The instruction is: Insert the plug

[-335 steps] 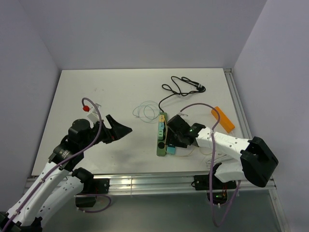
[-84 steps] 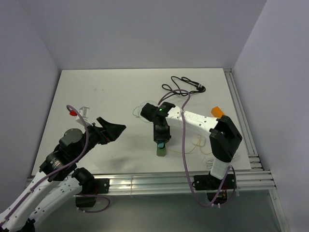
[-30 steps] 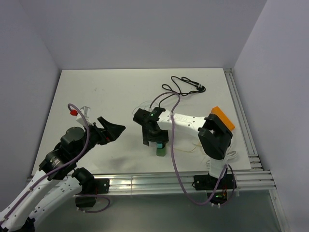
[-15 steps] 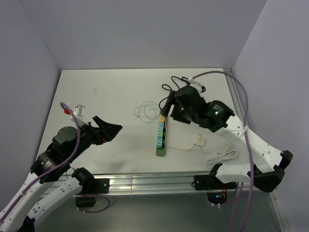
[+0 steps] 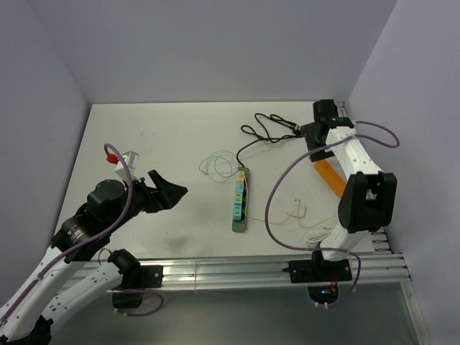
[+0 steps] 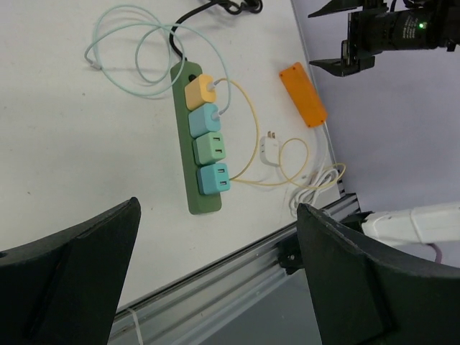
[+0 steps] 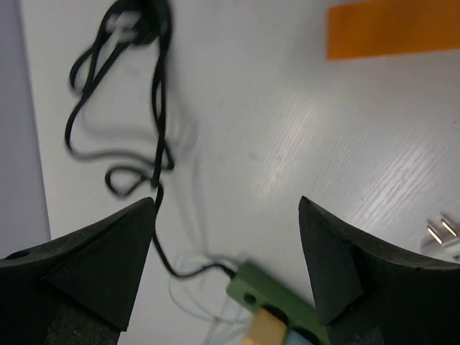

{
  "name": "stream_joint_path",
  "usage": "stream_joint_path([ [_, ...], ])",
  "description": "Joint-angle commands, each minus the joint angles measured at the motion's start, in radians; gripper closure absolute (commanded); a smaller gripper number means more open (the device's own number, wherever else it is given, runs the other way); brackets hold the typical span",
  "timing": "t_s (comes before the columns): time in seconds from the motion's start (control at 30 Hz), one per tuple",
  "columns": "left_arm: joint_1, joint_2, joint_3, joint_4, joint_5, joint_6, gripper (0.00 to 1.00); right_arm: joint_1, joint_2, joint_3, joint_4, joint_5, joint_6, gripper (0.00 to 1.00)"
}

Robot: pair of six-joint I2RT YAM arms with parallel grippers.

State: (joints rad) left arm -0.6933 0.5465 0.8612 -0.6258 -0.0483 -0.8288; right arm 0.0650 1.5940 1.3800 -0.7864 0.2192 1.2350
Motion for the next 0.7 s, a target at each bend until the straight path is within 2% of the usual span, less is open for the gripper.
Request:
stream_joint_path([
  [0.0, -0.003, 0.027, 0.019, 0.034, 0.039, 0.049, 0.05, -0.088, 0.058, 0.036, -0.054, 0.057, 0.26, 0.11],
  [0.07, -0.002, 0.029, 0.006, 0.044, 0.059, 0.043, 0.05, -0.103, 0.072, 0.034, -0.12, 0.118, 0.363, 0.07],
  [0.2, -0.002, 0.038, -0.004, 0.038, 0.057, 0.06, 0.05, -0.117, 0.043, -0.064, -0.136, 0.177, 0.548, 0.1],
  [0.3, -0.003, 0.053, 0.019, 0.02, 0.054, 0.085, 0.05, -0.122, 0.029, -0.104, -0.142, 0.223, 0.609, 0.12],
  [0.47, -0.003, 0.07, 0.048, 0.0, 0.061, 0.112, 0.05, -0.169, 0.046, -0.162, -0.108, 0.227, 0.626, 0.16],
  [0.67, -0.002, 0.073, 0.061, -0.025, 0.057, 0.126, 0.05, -0.231, 0.106, -0.142, -0.067, 0.246, 0.543, 0.17],
])
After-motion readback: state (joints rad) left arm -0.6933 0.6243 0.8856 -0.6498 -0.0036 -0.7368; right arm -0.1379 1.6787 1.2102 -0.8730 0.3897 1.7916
